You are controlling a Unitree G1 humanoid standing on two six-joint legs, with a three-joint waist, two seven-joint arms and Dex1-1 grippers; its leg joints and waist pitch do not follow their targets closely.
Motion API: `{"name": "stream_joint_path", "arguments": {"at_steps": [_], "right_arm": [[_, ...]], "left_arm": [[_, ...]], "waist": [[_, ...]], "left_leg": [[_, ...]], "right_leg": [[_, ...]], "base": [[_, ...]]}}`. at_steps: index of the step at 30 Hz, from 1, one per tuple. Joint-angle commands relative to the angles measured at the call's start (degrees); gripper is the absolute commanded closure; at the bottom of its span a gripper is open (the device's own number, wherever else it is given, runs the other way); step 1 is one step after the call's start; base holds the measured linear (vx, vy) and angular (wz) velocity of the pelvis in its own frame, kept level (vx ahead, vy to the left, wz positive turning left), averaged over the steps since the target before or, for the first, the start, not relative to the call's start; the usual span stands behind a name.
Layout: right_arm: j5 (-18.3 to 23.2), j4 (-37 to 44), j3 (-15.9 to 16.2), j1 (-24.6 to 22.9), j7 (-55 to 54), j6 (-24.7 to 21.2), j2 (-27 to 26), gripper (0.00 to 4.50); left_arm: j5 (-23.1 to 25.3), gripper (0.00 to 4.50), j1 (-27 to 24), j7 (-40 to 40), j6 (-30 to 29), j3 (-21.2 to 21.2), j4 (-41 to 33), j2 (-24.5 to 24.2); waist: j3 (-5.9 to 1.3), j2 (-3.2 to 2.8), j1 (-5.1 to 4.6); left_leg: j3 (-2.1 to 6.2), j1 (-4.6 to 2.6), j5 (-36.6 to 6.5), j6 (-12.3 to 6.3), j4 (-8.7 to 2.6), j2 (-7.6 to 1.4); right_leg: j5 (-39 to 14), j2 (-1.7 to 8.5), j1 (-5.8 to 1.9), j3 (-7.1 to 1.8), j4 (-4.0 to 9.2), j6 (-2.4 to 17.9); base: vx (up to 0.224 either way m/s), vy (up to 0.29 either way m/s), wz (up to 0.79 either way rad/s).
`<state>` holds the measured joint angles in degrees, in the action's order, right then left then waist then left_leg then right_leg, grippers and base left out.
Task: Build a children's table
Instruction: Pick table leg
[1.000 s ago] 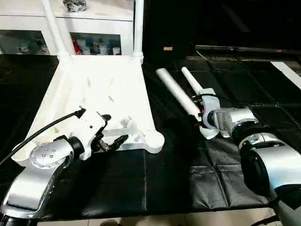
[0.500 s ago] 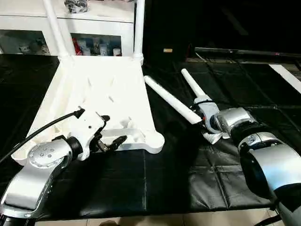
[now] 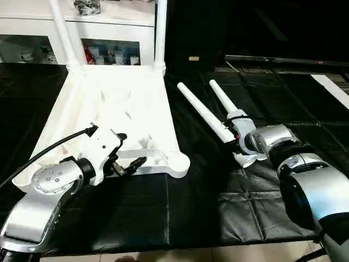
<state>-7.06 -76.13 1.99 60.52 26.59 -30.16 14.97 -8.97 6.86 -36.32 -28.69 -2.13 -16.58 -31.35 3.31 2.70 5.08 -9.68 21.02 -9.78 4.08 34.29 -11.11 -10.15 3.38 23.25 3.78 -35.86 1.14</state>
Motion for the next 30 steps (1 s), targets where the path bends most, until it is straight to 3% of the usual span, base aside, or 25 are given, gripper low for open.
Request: {"name": "stream_joint_path", "arguments": {"at_steps": [1, 3, 4, 6, 7, 9, 10, 11, 12, 13, 14, 16, 17, 18, 19, 20, 22, 23, 25, 26, 27, 29, 30], "right_arm": [[3.7, 0.5, -4.0, 1.0, -3.4, 3.0, 1.0, 2.57], [5.7, 1.7, -6.4, 1.3, -4.6, 5.2, 1.2, 2.57], [7.0, 2.7, -7.8, 1.3, -4.6, 6.2, 1.0, 2.57], [10.1, 5.6, -10.9, 0.5, -4.5, 8.4, 0.4, 2.57], [11.3, 6.8, -12.1, 0.1, -4.5, 9.0, 0.2, 2.57], [13.2, 10.6, -14.0, -1.7, -3.5, 11.9, -0.6, 2.57], [14.7, 14.5, -14.9, -3.7, -1.8, 14.8, -1.7, 2.57], [14.7, 14.5, -14.9, -3.7, -1.8, 14.8, -1.7, 2.57], [15.8, 17.1, -15.5, -5.1, -0.6, 16.8, -2.4, 2.57], [18.5, 29.1, -15.0, -12.0, 3.2, 22.2, -4.9, 2.57], [18.5, 29.1, -15.0, -12.0, 3.2, 22.2, -4.9, 2.57], [20.1, 36.5, -14.5, -16.3, 4.6, 24.2, -6.3, 2.57], [22.2, 43.8, -14.4, -21.1, 5.0, 23.6, -7.9, 2.57], [23.7, 48.5, -14.4, -24.3, 5.3, 23.1, -9.0, 2.57], [25.4, 53.3, -14.5, -27.8, 5.4, 22.6, -10.4, 2.57], [25.4, 53.3, -14.5, -27.8, 5.4, 22.6, -10.4, 2.57], [26.9, 60.8, -14.0, -34.6, 5.0, 25.1, -12.9, 2.57], [26.9, 60.8, -14.0, -34.6, 5.0, 25.1, -12.9, 2.57], [25.3, 68.0, -12.4, -42.3, 2.3, 28.1, -15.1, 2.57], [24.5, 69.7, -12.2, -43.9, 1.0, 28.1, -15.6, 2.57], [23.4, 71.4, -11.7, -45.7, -0.2, 28.1, -15.8, 2.57], [21.4, 74.5, -10.7, -48.7, -1.6, 28.9, -16.0, 2.57], [20.1, 76.1, -10.5, -50.2, -2.8, 29.2, -16.1, 2.57]], "left_arm": [[-1.0, 0.0, 1.7, 3.9, -0.7, 2.2, 1.2, 3.4], [-1.5, 0.0, 2.9, 7.8, -0.8, 3.9, 2.8, 6.6], [-1.5, 0.0, 3.5, 10.0, -0.4, 4.8, 3.7, 8.3], [-1.6, 0.0, 4.3, 13.4, 0.0, 6.3, 5.1, 10.8], [-1.6, 0.0, 4.5, 14.5, 0.1, 6.8, 5.5, 11.5], [-1.5, 0.0, 4.6, 16.4, 0.4, 7.6, 5.8, 12.8], [-1.4, 0.0, 4.6, 17.4, 0.8, 8.1, 5.8, 13.3], [-1.4, 0.0, 4.6, 17.4, 0.8, 8.1, 5.8, 13.3], [-1.2, 0.0, 4.5, 18.0, 1.0, 8.4, 5.9, 13.9], [-0.6, 0.0, 4.1, 19.7, 2.3, 9.1, 5.8, 15.0], [-0.6, 0.0, 4.1, 19.7, 2.3, 9.1, 5.8, 15.0], [-0.4, 0.0, 3.9, 20.7, 3.3, 9.5, 5.8, 15.8], [-0.3, 0.0, 3.1, 21.2, 4.3, 9.4, 4.8, 16.5], [-0.2, 0.0, 2.6, 21.6, 5.0, 9.3, 4.1, 17.0], [-0.2, 0.0, 1.9, 22.0, 5.6, 9.1, 3.3, 17.5], [-0.2, 0.0, 1.9, 22.0, 5.6, 9.1, 3.3, 17.5], [0.6, 0.0, 0.6, 22.5, 7.7, 8.3, 1.9, 17.9], [0.6, 0.0, 0.6, 22.5, 7.7, 8.3, 1.9, 17.9], [1.0, 0.0, -0.7, 21.6, 9.2, 6.8, 1.2, 17.8], [0.9, 0.0, -0.9, 21.5, 9.7, 6.7, 1.2, 17.9], [0.9, 0.0, -1.1, 21.6, 10.3, 6.8, 1.2, 18.1], [1.1, 0.0, -1.5, 22.7, 11.5, 7.6, 1.6, 18.7], [1.3, 0.0, -1.8, 23.4, 12.1, 8.2, 1.9, 19.0]], "waist": [[-3.42, -0.78, 0.03], [-3.39, -0.9, -0.12], [-3.62, -0.95, 0.13], [-3.56, -0.72, -0.01], [-3.63, -0.69, 0.1], [-3.85, -0.71, 0.13], [-3.83, -1.14, 0.2], [-3.93, -0.86, 0.28], [-3.97, -0.83, 0.23], [-3.88, -0.76, 0.48], [-3.91, -0.75, 0.69], [-4.38, -0.73, 0.56], [-4.32, -0.6, 0.6], [-3.9, -0.81, 1.17], [-3.95, -0.7, 1.07], [-3.95, -0.7, 1.07], [-3.75, -0.68, 1.36], [-3.75, -0.68, 1.36], [-3.4, -1.22, 1.47], [-3.24, -1.11, 1.38], [-3.2, -1.53, 1.29], [-3.12, -1.18, 0.99], [-2.91, -1.28, 0.99]], "left_leg": [[0.58, -1.18, -20.6, 3.4, -3.93, -1.82], [0.52, -0.66, -20.1, 3.15, -4.0, -1.67], [0.49, -0.94, -19.4, 2.81, -3.78, -1.6], [0.54, -0.37, -18.5, 2.45, -3.93, -1.63], [0.39, -0.69, -18.3, 1.99, -3.77, -1.61], [0.47, -0.32, -16.2, 1.34, -3.84, -1.67], [0.52, -0.37, -16.0, 1.3, -3.83, -1.7], [0.32, -0.43, -15.3, 0.78, -3.73, -1.73], [0.39, -0.38, -14.9, 0.61, -3.76, -1.72], [0.3, -0.26, -14.4, -0.05, -3.88, -1.78], [0.28, -0.31, -13.9, -0.25, -3.9, -1.89], [0.45, -0.33, -10.8, -0.89, -3.93, -1.95], [0.34, -0.33, -10.6, -0.95, -3.86, -1.97], [0.26, -0.52, -11.2, -1.22, -4.05, -2.06], [0.47, -0.44, -11.6, -1.14, -4.33, -2.25], [0.47, -0.44, -11.6, -1.14, -4.33, -2.25], [0.44, -0.61, -14.7, -0.36, -4.73, -2.26], [0.44, -0.61, -14.7, -0.36, -4.73, -2.26], [0.6, -0.76, -17.6, 0.9, -4.98, -2.23], [0.61, -0.83, -19.0, 1.03, -5.14, -2.22], [0.87, -0.85, -20.3, 1.6, -5.27, -2.08], [0.91, -0.96, -22.0, 1.83, -5.32, -2.02], [0.95, -0.98, -23.2, 1.93, -5.25, -1.81]], "right_leg": [[-21.3, 4.29, -1.64, -2.63, 4.84, 9.2], [-20.2, 4.11, -1.93, -2.6, 4.71, 9.2], [-19.4, 4.16, -1.87, -2.61, 4.65, 9.1], [-18.8, 4.18, -2.32, -2.56, 4.59, 9.0], [-18.6, 4.12, -2.06, -2.6, 4.74, 8.7], [-16.2, 4.1, -2.36, -2.51, 4.45, 8.7], [-15.7, 4.13, -2.29, -2.54, 4.35, 8.9], [-14.2, 4.08, -2.27, -2.57, 4.41, 9.0], [-13.6, 4.04, -2.39, -2.52, 4.29, 9.3], [-12.9, 4.09, -2.49, -2.53, 4.57, 9.2], [-12.2, 4.19, -2.52, -2.58, 4.61, 8.6], [-8.1, 3.9, -2.79, -2.46, 3.96, 9.9], [-7.8, 3.88, -2.66, -2.48, 3.92, 10.3], [-8.6, 3.93, -2.6, -2.65, 4.51, 9.3], [-8.9, 3.94, -2.72, -2.63, 4.31, 8.7], [-8.9, 3.94, -2.72, -2.63, 4.31, 8.7], [-14.1, 4.09, -2.43, -2.62, 5.1, 7.4], [-14.1, 4.09, -2.43, -2.62, 5.1, 7.4], [-18.7, 4.18, -1.93, -2.76, 5.72, 5.5], [-20.2, 4.14, -1.84, -2.73, 5.98, 5.1], [-22.5, 4.12, -1.87, -2.67, 6.1, 4.3], [-24.4, 4.08, -1.83, -2.55, 6.44, 3.7], [-27.9, 4.24, -1.68, -2.57, 7.05, 2.0]], "base": [[0.0, 0.0, 0.0], [0.0, 0.0, 0.0], [0.0, 0.0, 0.0], [0.0, 0.0, 0.0], [0.0, 0.0, 0.0], [0.0, 0.0, 0.0], [0.0, 0.0, 0.0], [0.0, 0.0, 0.0], [0.0, 0.0, 0.0], [0.0, 0.0, 0.0], [0.0, 0.0, 0.0], [0.0, 0.0, 0.0], [0.0, 0.0, 0.0], [0.0, 0.0, 0.0], [0.0, 0.0, 0.0], [0.0, 0.0, 0.0], [0.0, 0.0, 0.0], [0.0, 0.0, 0.0], [0.0, 0.0, 0.0], [0.0, 0.0, 0.0], [0.0, 0.0, 0.0], [0.0, 0.0, 0.0], [0.0, 0.0, 0.0]]}}
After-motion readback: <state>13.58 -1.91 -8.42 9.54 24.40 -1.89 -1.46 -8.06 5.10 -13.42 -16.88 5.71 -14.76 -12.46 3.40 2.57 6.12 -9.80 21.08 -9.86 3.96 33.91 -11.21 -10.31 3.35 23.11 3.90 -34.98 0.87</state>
